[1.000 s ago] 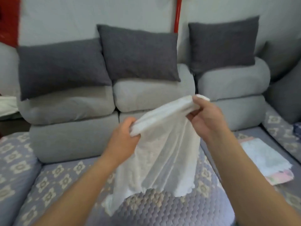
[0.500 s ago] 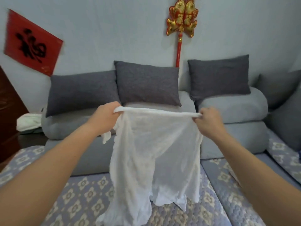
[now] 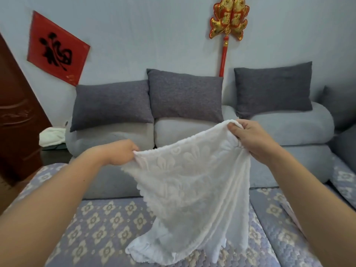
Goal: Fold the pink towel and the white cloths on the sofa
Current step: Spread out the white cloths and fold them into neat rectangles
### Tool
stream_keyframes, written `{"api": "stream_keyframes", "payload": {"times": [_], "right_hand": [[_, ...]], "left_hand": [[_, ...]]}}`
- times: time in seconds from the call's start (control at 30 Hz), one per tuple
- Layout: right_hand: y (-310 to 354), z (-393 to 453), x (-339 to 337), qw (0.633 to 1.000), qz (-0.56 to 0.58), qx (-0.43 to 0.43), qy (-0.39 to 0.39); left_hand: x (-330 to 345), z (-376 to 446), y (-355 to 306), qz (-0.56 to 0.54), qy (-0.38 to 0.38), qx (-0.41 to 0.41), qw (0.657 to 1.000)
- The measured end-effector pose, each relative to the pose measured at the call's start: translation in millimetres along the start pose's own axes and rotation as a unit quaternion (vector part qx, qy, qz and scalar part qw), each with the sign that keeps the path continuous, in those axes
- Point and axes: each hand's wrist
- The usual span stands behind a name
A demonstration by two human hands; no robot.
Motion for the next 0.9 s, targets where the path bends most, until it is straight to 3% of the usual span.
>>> {"api": "stream_keyframes", "payload": {"times": [0.07, 0.17, 0.23, 0.27, 0.33, 0.4, 0.5, 0.57, 0.63, 0.7, 0.73, 0.8, 0.9], "right_hand": [[0.0, -1.1, 5.8, 1.000, 0.010, -0.015, 0.001], [-8.7, 7.3, 7.3, 0.999, 0.004, -0.022, -0.048], [-20.0, 16.5, 4.0, 0.997, -0.036, -0.020, -0.069], [-27.6, 20.9, 2.5, 0.995, -0.060, -0.016, -0.075], [-43.3, 25.6, 3.0, 0.991, -0.100, -0.002, -0.088], [-50.3, 18.4, 7.0, 0.993, -0.094, 0.021, -0.071], [-44.1, -17.7, 26.3, 0.992, 0.023, 0.059, 0.110], [-41.7, -42.8, 39.8, 0.953, 0.055, 0.097, 0.280], [-48.6, -59.4, 50.8, 0.895, -0.017, 0.130, 0.427], [-68.0, -64.2, 56.9, 0.853, -0.186, 0.113, 0.474], [-83.2, -59.2, 56.8, 0.850, -0.273, 0.106, 0.439], [-112.0, -39.8, 50.7, 0.874, -0.374, 0.141, 0.277], [-114.6, -10.5, 38.7, 0.921, -0.363, 0.142, 0.002]], "left_hand": [[11.4, -5.5, -1.0, -0.161, -0.022, -0.031, 0.986], [24.1, -9.2, -4.7, -0.366, -0.087, -0.084, 0.923], [24.8, -14.5, -1.1, -0.462, -0.055, -0.091, 0.881], [23.1, -18.7, 1.1, -0.455, -0.029, -0.080, 0.887], [21.3, -24.5, 6.8, -0.323, -0.006, -0.023, 0.946], [19.1, -23.9, 11.3, -0.201, -0.091, -0.002, 0.975], [7.3, -15.8, 39.4, -0.156, -0.316, -0.059, 0.934], [1.8, -15.9, 56.3, -0.131, -0.388, -0.102, 0.906], [-1.5, -18.7, 60.2, -0.116, -0.421, -0.141, 0.889], [-8.6, -22.3, 56.4, -0.090, -0.458, -0.161, 0.870], [-13.5, -22.0, 55.0, -0.087, -0.477, -0.173, 0.857], [-22.8, -21.0, 52.8, -0.083, -0.494, -0.195, 0.843], [-24.9, -18.2, 45.0, -0.022, -0.443, -0.226, 0.867]]}}
Point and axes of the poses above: each hand's wrist, its own z-axis towards the middle knuckle, its own x-axis out of the palm, y = z × x, and after that the axes turned 6 degrees about -y, right-handed
